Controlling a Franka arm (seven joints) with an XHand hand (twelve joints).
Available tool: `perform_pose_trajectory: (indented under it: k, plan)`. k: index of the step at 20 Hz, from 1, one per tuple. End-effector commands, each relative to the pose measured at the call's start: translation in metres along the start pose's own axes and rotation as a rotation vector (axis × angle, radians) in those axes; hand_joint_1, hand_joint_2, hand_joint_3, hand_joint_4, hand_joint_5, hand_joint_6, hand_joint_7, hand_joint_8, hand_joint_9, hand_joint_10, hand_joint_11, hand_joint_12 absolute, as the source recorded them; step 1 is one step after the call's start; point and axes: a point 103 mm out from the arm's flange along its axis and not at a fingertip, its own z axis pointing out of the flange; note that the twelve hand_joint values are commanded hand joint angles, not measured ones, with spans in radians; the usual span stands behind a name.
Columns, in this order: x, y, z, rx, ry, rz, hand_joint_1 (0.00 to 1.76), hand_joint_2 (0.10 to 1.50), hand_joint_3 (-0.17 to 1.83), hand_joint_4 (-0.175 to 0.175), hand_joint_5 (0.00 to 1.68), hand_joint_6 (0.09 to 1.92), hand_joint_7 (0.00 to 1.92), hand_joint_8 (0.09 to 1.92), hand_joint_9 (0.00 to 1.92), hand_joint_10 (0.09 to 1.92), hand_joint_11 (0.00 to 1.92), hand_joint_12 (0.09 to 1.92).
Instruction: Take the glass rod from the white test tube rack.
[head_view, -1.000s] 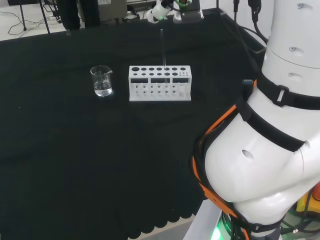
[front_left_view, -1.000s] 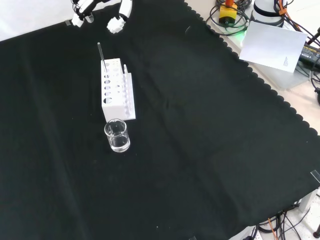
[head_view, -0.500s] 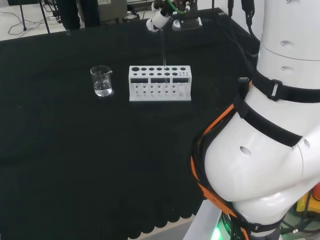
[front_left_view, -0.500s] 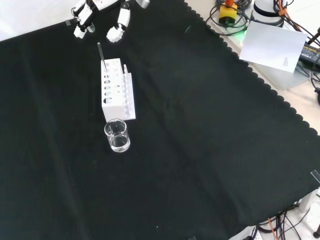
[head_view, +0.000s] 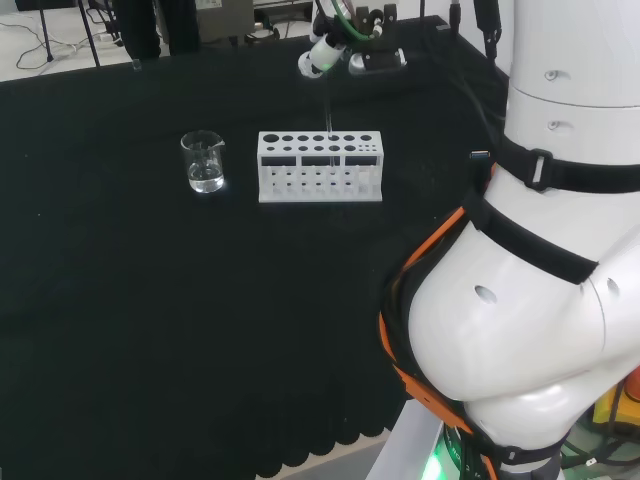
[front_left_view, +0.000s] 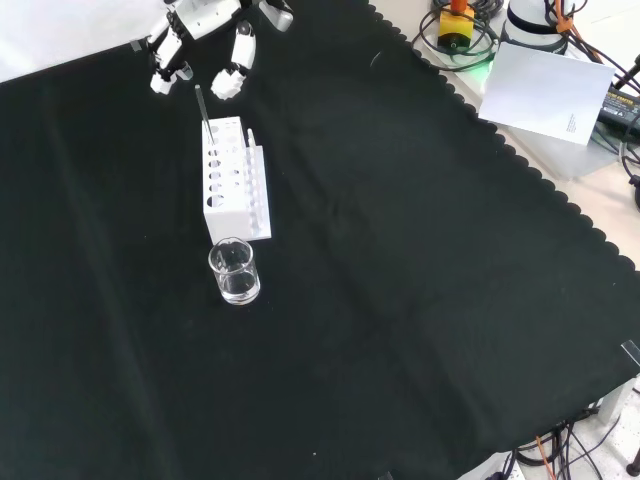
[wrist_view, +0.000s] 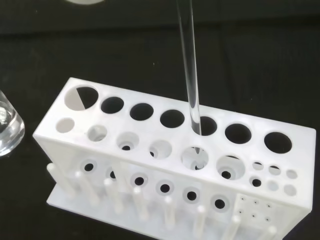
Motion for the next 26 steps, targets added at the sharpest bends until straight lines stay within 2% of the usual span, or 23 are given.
perform_pose_trajectory:
  k: [1,4,6,12,18,23,26]
  plan:
    - [-0.004,0.004,0.007,0.016,0.005,0.001,0.72,0.81,0.59,-0.175,0.43,0.21,0.69,0.96,0.86,0.98,0.29,1.41]
    - [-0.006,0.004,0.008,0.018,0.009,0.005,0.72,0.81,0.59,-0.175,0.35,0.44,0.74,0.98,0.89,1.01,0.31,1.41]
    - [-0.007,0.004,0.008,0.018,0.010,0.006,0.73,0.81,0.60,-0.175,0.32,0.52,0.78,1.01,0.94,1.05,0.34,1.41]
    - [-0.007,0.005,0.008,0.025,0.004,0.006,0.73,0.82,0.60,-0.175,0.33,0.59,0.85,1.06,0.98,1.13,0.38,1.40]
    - [-0.003,0.008,0.010,0.026,-0.003,-0.001,0.77,0.83,0.61,-0.175,0.35,0.75,0.89,1.07,1.01,1.17,0.39,1.40]
    - [0.004,0.010,0.010,0.015,-0.019,-0.003,0.85,0.83,0.62,-0.175,0.43,0.90,0.95,1.06,1.08,1.17,0.39,1.40]
    - [0.014,0.013,0.006,-0.008,-0.021,-0.011,0.92,0.84,0.63,-0.175,0.56,0.99,1.03,1.05,1.16,1.16,0.42,1.39]
